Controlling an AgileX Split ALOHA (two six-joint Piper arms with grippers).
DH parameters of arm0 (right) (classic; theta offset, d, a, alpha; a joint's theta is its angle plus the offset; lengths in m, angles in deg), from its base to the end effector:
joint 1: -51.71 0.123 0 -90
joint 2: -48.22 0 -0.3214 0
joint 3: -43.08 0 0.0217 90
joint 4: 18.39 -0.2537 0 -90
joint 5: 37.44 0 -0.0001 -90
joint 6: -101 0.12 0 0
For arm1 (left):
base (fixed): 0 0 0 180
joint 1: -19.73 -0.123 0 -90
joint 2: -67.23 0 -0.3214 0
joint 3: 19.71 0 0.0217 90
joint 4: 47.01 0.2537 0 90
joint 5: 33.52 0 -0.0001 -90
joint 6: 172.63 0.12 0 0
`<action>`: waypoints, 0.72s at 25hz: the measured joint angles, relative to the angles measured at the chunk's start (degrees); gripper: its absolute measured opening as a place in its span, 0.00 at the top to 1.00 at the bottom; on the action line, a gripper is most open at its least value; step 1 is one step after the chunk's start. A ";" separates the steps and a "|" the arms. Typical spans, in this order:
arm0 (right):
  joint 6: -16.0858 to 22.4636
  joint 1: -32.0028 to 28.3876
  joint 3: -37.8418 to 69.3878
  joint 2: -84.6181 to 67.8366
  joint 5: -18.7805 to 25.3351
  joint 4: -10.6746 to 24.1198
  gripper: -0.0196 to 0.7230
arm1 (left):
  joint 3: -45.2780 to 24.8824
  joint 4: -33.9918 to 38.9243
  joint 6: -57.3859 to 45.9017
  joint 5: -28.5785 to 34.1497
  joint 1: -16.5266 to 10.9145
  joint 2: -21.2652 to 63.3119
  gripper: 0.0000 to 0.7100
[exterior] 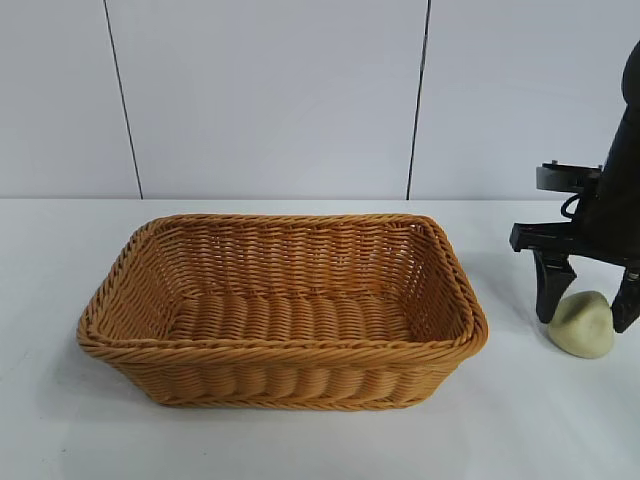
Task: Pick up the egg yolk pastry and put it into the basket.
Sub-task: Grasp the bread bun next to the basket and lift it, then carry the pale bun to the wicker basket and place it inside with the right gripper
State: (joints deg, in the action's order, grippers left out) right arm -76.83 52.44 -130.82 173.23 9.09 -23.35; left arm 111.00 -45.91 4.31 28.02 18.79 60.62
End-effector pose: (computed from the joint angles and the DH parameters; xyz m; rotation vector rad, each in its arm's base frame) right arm 0.3947 0.0126 0.1161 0.1293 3.0977 0.1009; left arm -0.0149 0.0018 0.2648 -0.0727 2.0483 0.0000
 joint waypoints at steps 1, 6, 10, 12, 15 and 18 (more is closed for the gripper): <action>0.00 0.00 0.00 0.00 0.00 0.00 0.55 | 0.00 0.00 0.00 0.00 0.00 0.00 0.02; -0.05 0.00 0.00 -0.30 0.24 0.04 0.84 | 0.00 0.00 0.00 0.00 0.00 0.00 0.02; -0.30 0.00 -0.51 -2.67 2.21 0.78 0.87 | 0.00 0.00 0.00 0.00 0.00 0.00 0.02; -0.42 0.00 -2.19 -4.75 4.47 1.12 0.88 | 0.00 0.00 0.00 0.00 0.00 0.00 0.02; -0.42 0.00 -6.91 -8.08 9.29 1.11 0.88 | 0.00 0.00 0.00 0.00 0.00 0.00 0.02; -0.68 0.00 -12.51 -9.71 15.19 1.31 0.88 | 0.00 0.00 0.00 0.00 0.00 0.00 0.02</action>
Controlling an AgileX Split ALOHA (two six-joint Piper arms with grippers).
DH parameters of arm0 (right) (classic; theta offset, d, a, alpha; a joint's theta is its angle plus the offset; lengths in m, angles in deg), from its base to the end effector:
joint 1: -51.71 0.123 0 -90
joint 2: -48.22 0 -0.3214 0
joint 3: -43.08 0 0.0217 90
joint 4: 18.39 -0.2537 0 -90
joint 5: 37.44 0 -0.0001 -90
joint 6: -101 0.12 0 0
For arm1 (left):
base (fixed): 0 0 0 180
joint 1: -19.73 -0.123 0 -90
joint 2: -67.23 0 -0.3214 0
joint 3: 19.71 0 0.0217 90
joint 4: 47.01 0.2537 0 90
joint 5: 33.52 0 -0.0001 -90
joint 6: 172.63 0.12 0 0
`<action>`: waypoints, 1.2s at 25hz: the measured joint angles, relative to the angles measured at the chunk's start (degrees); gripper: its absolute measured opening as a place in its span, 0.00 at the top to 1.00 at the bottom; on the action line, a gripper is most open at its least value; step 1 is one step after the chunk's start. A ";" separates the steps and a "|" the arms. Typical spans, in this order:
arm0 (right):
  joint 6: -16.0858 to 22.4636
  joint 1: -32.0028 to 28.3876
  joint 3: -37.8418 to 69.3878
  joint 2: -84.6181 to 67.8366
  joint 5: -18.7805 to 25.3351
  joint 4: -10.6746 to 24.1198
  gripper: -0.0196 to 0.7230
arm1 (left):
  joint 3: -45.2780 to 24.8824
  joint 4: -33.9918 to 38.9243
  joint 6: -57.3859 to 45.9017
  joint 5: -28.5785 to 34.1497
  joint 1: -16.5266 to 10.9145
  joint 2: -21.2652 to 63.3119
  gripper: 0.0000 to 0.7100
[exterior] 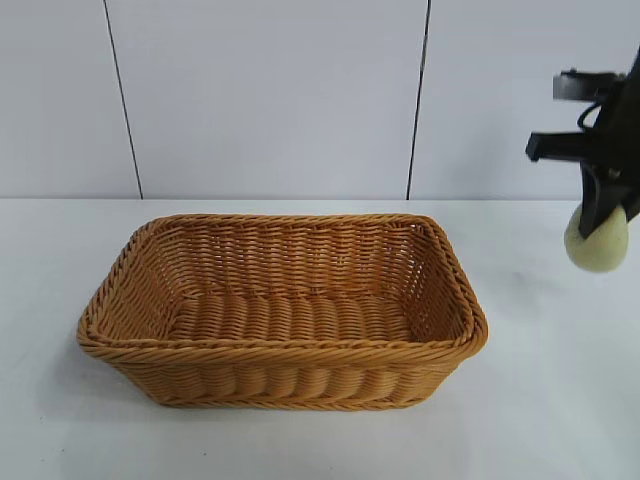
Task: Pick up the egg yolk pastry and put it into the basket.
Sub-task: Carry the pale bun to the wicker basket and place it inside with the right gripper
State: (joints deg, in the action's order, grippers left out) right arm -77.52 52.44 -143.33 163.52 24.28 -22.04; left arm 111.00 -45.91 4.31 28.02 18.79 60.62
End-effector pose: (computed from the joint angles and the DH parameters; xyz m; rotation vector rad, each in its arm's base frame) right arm 0.4038 0.0119 0.2338 0.0576 2.9770 0.0919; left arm -0.0149 0.0018 0.2648 -0.0727 2.0483 0.0000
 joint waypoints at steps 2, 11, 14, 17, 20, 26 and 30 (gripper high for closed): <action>-0.30 0.14 -3.19 -0.30 2.73 0.17 0.88 | 0.00 0.00 0.00 0.00 0.00 0.00 0.02; -0.37 9.57 -7.28 -0.30 4.37 0.43 0.89 | 0.00 0.00 0.00 0.00 0.00 0.00 0.02; 0.49 14.79 -7.33 -0.30 4.31 0.38 0.88 | 0.00 0.00 0.00 0.00 0.00 0.00 0.02; 1.34 20.21 -7.33 -0.30 3.98 0.31 0.88 | 0.00 0.00 0.00 0.00 0.00 0.00 0.02; 2.51 25.50 -7.33 -0.30 2.17 0.20 0.88 | 0.00 0.00 0.00 0.00 0.00 0.00 0.02; 3.53 34.17 -7.33 0.19 -1.73 0.14 0.88 | 0.00 0.00 0.00 0.00 0.00 0.00 0.02; 4.37 36.81 -7.33 3.17 -5.60 -0.03 0.88 | 0.00 -0.03 0.00 0.00 0.00 0.00 0.02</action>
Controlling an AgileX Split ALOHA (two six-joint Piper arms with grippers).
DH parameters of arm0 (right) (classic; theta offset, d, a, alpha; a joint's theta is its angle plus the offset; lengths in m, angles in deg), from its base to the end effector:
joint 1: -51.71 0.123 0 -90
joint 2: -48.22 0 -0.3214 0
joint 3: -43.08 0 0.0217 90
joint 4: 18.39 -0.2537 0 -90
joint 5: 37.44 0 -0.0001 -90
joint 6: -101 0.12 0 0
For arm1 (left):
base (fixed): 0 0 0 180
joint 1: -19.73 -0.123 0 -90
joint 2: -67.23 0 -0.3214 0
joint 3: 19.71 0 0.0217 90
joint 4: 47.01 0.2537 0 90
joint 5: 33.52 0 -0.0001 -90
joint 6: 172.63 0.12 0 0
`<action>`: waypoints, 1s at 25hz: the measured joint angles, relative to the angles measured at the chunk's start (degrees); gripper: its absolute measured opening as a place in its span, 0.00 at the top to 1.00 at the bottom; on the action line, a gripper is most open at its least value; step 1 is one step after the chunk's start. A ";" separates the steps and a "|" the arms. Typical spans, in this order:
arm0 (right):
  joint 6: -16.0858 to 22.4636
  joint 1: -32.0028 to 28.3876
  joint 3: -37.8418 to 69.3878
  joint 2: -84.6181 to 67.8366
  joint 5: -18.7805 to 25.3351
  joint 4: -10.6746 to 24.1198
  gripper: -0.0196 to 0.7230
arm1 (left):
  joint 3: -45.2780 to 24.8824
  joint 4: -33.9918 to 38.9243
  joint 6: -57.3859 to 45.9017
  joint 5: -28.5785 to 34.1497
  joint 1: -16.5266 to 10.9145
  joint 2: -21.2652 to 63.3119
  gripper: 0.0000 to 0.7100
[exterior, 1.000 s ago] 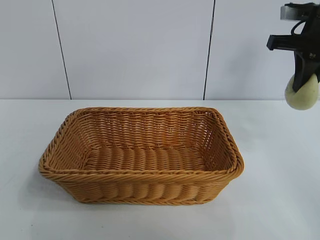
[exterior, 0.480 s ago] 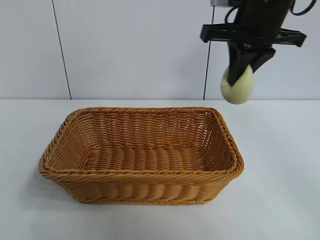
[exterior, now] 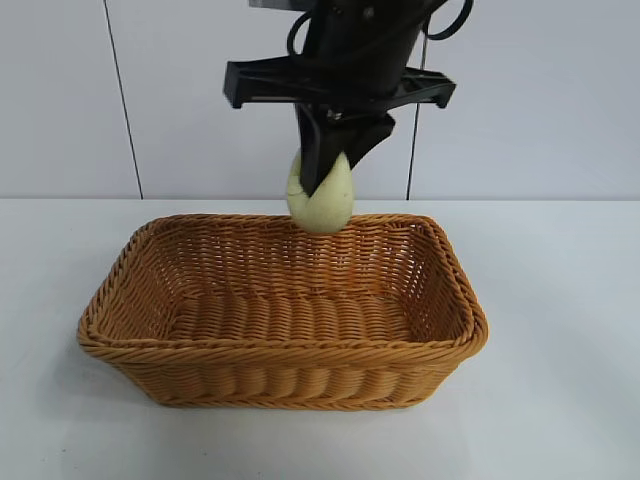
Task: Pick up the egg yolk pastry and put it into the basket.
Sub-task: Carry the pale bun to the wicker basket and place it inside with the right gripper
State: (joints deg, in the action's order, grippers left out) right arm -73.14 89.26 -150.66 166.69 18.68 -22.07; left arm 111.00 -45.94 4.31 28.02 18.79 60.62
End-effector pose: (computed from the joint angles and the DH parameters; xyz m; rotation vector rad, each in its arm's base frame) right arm 0.3476 0.2753 0.2488 -0.7392 2.7440 0.2557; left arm -0.0149 0.0017 0.2648 -0.0726 2.0483 -0.0007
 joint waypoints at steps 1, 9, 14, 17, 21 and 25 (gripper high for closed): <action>0.06 0.00 0.00 0.94 -0.93 -0.18 0.88 | 0.00 0.00 0.00 0.00 0.00 0.00 0.02; 0.35 0.00 0.00 10.88 -8.79 0.19 0.88 | 0.00 0.00 0.00 0.00 0.00 0.00 0.02; 0.42 0.00 0.00 13.19 -9.26 0.19 0.88 | 0.00 0.00 0.00 0.00 0.00 0.00 0.02; 0.42 0.00 0.00 13.19 -9.11 0.14 0.81 | 0.00 0.00 0.00 0.00 0.00 0.00 0.02; 0.42 0.00 -0.20 13.19 -6.25 0.10 0.34 | 0.00 0.00 0.00 0.00 0.00 0.00 0.02; 0.42 0.00 -3.79 13.19 0.28 0.10 0.08 | 0.00 0.00 0.00 0.00 0.00 0.00 0.02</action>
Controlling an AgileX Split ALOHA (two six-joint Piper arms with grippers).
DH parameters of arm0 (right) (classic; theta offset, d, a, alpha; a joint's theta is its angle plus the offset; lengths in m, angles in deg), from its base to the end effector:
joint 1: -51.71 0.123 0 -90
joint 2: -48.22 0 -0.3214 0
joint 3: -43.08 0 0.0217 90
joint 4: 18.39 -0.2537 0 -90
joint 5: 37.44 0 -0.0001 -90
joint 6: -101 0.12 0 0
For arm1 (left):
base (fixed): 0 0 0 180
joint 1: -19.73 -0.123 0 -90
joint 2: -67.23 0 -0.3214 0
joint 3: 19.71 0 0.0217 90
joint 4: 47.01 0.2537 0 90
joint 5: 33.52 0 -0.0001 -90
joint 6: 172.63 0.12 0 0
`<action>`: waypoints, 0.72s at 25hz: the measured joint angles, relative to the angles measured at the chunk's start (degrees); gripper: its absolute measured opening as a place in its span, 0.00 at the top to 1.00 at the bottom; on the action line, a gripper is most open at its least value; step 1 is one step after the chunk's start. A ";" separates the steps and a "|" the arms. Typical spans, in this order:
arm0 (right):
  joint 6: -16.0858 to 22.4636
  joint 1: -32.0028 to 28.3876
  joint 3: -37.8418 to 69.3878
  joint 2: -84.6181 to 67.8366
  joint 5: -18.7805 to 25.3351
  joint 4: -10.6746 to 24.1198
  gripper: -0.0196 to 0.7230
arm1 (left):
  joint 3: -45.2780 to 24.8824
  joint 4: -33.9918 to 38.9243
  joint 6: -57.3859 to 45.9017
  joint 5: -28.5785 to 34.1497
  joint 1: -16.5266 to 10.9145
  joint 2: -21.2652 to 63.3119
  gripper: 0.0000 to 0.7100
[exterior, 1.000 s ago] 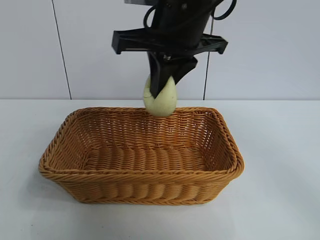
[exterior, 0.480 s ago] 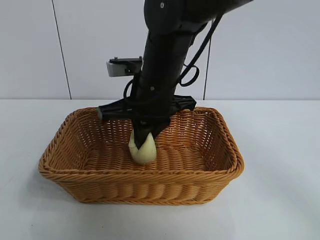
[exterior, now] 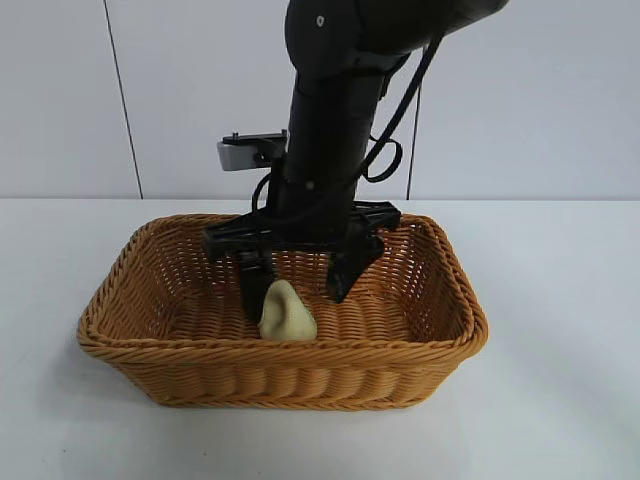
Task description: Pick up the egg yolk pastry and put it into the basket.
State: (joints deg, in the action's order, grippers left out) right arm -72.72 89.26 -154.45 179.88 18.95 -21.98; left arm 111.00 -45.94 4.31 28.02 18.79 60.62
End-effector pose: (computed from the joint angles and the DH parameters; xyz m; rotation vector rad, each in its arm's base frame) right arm 0.3718 0.2937 0.1610 -0.7656 2.9047 0.1697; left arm -0.0149 0.0017 0.2648 -0.0726 2.0483 -0.0007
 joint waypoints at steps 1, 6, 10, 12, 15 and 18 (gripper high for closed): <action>0.00 0.00 -1.51 0.00 1.54 0.06 0.06 | 0.00 0.00 0.00 0.00 0.00 0.00 0.02; 0.00 0.00 -12.61 0.00 9.57 0.84 0.05 | 0.00 0.00 0.00 0.00 0.00 0.00 0.02; 0.59 0.00 -21.00 0.00 12.75 5.57 0.04 | 0.00 0.00 0.00 0.00 0.00 0.00 0.02; 1.16 -0.30 -22.94 -0.11 12.86 6.80 0.04 | 0.00 0.00 0.00 0.00 0.00 0.00 0.02; 1.48 -1.87 -23.74 -0.16 13.06 7.06 0.04 | 0.00 0.00 0.00 0.00 0.00 0.00 0.02; 1.67 -5.17 -23.74 -0.16 13.14 7.06 0.04 | 0.00 0.00 0.00 0.00 0.00 0.00 0.02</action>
State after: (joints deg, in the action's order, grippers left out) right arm -71.05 84.09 -178.19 179.71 32.09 -14.91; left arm 111.00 -45.94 4.31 28.02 18.79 60.62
